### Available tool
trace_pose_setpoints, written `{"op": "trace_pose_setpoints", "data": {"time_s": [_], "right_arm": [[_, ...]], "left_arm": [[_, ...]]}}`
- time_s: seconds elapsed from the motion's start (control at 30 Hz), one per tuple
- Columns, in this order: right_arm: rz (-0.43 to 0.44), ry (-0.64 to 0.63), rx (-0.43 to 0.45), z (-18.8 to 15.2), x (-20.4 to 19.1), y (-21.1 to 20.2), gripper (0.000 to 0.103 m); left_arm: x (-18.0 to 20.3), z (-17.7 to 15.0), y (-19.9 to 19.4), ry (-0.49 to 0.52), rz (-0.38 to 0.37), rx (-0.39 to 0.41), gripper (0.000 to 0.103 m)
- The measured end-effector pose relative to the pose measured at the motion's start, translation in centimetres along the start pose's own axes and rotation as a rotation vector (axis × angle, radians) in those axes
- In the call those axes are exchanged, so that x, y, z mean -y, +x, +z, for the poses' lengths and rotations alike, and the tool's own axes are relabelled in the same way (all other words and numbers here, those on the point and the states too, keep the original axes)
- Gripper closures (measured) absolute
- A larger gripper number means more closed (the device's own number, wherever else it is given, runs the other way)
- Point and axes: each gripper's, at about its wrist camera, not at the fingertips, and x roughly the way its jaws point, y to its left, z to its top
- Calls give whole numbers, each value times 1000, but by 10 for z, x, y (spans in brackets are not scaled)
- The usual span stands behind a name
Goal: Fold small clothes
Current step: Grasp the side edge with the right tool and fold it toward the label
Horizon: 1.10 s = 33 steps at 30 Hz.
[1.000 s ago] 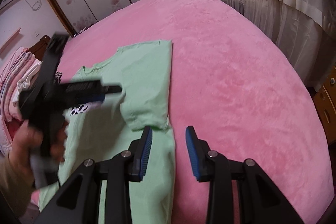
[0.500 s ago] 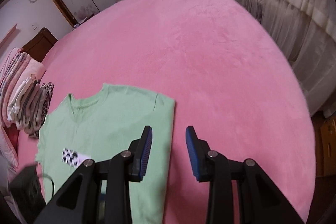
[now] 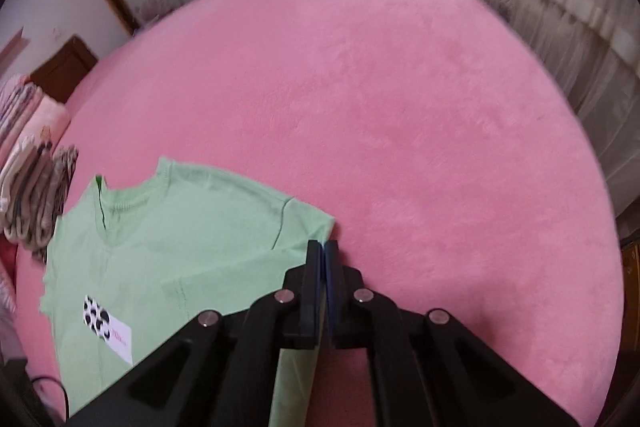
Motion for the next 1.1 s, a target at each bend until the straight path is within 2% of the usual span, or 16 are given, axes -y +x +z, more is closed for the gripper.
{"op": "trace_pose_setpoints", "data": {"time_s": [0.17,0.27,0.3,0.43,0.6,0.7,0.93,0.97,1.03,1.1], "right_arm": [[-53,32,-7,-3,5,12,101],[-64,33,-17,-4,4,14,101],[-57,36,-25,-3,2,14,97],[-2,53,-25,-10,8,-5,97],[58,33,-8,-43,11,-48,97],[66,-2,-8,-75,11,-72,97],[109,0,-35,-128,13,-94,97],[103,-1,-32,-134,12,-96,97],[110,0,-32,-145,11,-96,97],[123,2,-38,-152,10,-94,97]], "left_arm": [[14,1,10,18,11,-6,42],[15,3,10,-10,5,-5,42],[16,5,10,-24,-9,-2,42],[9,8,7,-64,-71,-12,42],[5,10,15,-132,-168,-28,43],[0,10,18,-173,-245,-32,61],[-10,7,37,-284,-338,-25,63],[-11,8,41,-296,-345,-21,65],[-10,10,44,-302,-331,-14,89],[-9,9,43,-297,-285,-5,89]]}}
